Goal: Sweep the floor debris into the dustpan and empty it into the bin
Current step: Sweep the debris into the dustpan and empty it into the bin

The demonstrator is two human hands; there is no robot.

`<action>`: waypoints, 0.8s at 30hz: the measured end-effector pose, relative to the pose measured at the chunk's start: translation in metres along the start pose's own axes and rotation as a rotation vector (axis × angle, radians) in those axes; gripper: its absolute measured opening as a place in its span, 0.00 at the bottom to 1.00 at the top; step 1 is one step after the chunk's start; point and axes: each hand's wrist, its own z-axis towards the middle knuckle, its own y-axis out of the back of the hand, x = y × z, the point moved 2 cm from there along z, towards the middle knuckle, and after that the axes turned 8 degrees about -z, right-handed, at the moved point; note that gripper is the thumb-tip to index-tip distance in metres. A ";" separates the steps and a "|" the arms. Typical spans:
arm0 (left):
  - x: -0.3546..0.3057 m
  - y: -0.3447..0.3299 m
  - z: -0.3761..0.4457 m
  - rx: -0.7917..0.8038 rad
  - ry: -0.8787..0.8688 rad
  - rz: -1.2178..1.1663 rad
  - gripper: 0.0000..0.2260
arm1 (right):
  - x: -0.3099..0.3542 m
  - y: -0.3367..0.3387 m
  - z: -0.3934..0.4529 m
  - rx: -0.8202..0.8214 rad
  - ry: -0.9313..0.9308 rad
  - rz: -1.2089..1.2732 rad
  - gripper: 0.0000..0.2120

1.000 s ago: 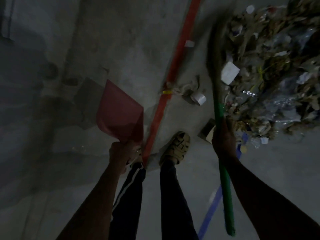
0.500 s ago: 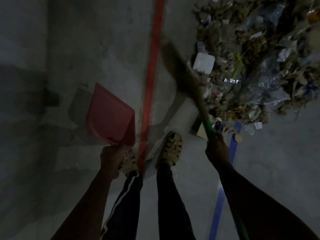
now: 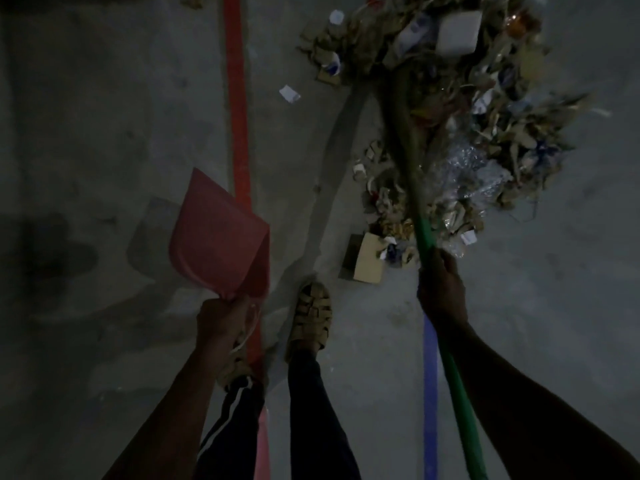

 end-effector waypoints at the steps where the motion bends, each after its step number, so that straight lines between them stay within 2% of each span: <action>1: -0.002 -0.007 0.000 0.010 -0.011 0.020 0.26 | -0.001 -0.006 -0.014 0.031 0.025 0.032 0.25; 5: -0.010 -0.024 -0.003 0.017 -0.014 0.086 0.26 | -0.005 -0.035 -0.068 0.202 0.037 0.091 0.25; 8: -0.013 -0.029 -0.008 0.026 -0.031 0.074 0.22 | -0.017 -0.051 -0.089 0.278 -0.153 0.056 0.23; 12: -0.013 -0.030 -0.006 0.037 -0.033 0.076 0.21 | -0.039 -0.042 -0.060 0.237 -0.308 -0.007 0.21; 17: -0.030 -0.031 0.011 0.064 -0.057 0.084 0.23 | -0.060 -0.006 0.020 0.121 -0.298 -0.149 0.23; 21: -0.064 -0.047 0.013 0.062 -0.125 0.089 0.22 | -0.049 0.024 0.051 -0.030 -0.283 -0.105 0.28; 24: -0.089 -0.055 0.003 0.067 -0.163 0.067 0.23 | -0.027 0.039 0.055 -0.116 -0.283 -0.061 0.26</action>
